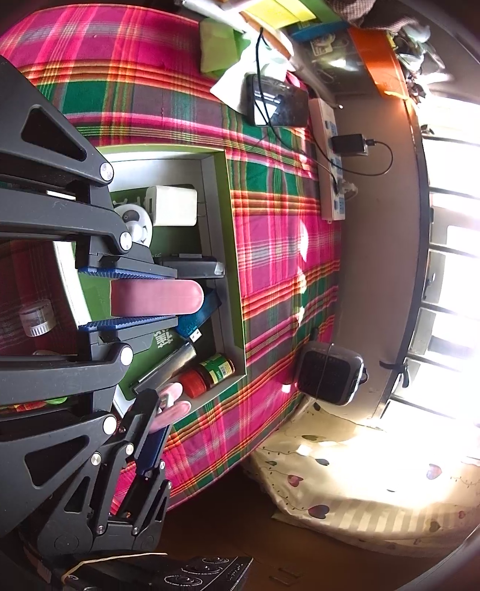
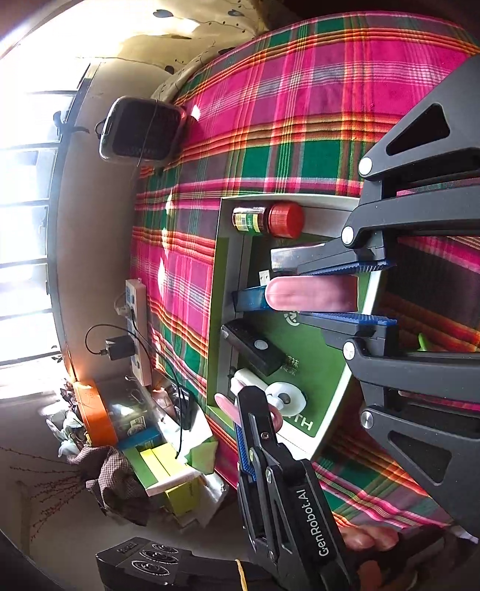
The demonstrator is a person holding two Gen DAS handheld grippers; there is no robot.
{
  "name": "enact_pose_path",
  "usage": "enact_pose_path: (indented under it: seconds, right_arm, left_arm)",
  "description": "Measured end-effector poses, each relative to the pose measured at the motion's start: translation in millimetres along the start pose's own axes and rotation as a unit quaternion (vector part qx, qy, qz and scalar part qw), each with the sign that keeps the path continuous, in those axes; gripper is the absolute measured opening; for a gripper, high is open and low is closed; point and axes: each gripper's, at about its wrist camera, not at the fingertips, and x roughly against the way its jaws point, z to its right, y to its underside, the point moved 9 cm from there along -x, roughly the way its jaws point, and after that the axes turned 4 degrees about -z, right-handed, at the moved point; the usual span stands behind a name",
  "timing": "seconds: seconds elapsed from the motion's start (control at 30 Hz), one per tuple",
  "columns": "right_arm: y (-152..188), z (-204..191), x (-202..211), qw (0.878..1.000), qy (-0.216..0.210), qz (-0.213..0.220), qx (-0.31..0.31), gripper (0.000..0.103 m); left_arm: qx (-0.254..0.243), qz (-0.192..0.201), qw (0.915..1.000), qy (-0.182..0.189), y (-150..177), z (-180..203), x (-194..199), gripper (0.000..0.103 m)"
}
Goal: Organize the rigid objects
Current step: 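Lift both held pink items and carry them over the green box, then lower both pink items into the green box and open both tools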
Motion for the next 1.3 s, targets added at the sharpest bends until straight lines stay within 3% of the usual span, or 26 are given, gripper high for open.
enact_pose_path:
  seconds: [0.4,1.3]
  right_arm:
    - [4,-2,-29,0.999,-0.014,-0.034,0.01,0.019]
    - [9,-1,-47,0.998,-0.021,-0.051,0.01,0.019]
  left_arm:
    - [-0.014,-0.011,0.9998,0.005,-10,8,-21,0.017]
    - [-0.016,-0.046,0.9988,-0.005,-9,9,-65,0.017]
